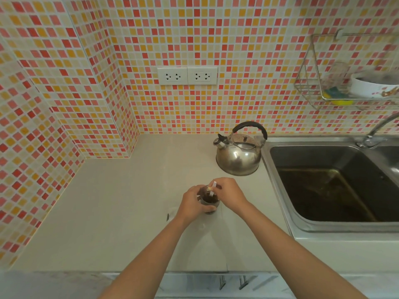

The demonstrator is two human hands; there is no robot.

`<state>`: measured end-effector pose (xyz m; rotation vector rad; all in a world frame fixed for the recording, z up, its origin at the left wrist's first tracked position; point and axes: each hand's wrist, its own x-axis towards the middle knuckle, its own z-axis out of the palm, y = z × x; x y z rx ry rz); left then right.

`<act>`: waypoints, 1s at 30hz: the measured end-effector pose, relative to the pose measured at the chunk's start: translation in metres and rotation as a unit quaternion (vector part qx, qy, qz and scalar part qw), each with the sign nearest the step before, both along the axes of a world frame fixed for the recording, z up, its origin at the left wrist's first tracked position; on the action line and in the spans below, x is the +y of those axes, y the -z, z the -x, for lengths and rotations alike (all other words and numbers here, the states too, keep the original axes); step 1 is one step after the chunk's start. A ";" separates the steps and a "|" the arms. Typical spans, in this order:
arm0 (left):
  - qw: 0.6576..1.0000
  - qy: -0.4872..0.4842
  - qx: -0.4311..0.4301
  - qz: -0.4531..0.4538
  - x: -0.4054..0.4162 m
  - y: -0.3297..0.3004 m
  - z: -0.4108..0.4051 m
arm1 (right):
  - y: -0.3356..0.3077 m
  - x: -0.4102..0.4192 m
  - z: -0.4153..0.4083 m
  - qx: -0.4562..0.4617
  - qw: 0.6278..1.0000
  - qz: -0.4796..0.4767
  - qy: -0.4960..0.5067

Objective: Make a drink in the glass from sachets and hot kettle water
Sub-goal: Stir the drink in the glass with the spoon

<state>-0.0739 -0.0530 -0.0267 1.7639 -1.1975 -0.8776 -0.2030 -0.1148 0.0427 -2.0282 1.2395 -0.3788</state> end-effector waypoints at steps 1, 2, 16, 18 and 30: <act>1.000 -0.001 -0.002 -0.002 0.000 0.000 0.000 | 0.000 -0.001 0.001 0.018 1.000 0.009 0.010; 1.000 -0.002 -0.004 -0.003 0.000 0.000 0.000 | 0.000 -0.002 0.001 0.031 0.999 0.013 0.018; 1.000 -0.003 0.006 0.009 0.000 0.002 0.000 | 0.001 0.005 -0.002 -0.008 1.000 -0.026 0.005; 1.000 0.003 0.000 0.009 0.000 0.001 0.000 | 0.002 0.006 -0.004 -0.023 0.999 -0.024 0.003; 1.000 0.001 -0.003 -0.006 0.000 -0.001 0.000 | 0.006 0.005 -0.001 -0.027 0.999 0.009 0.026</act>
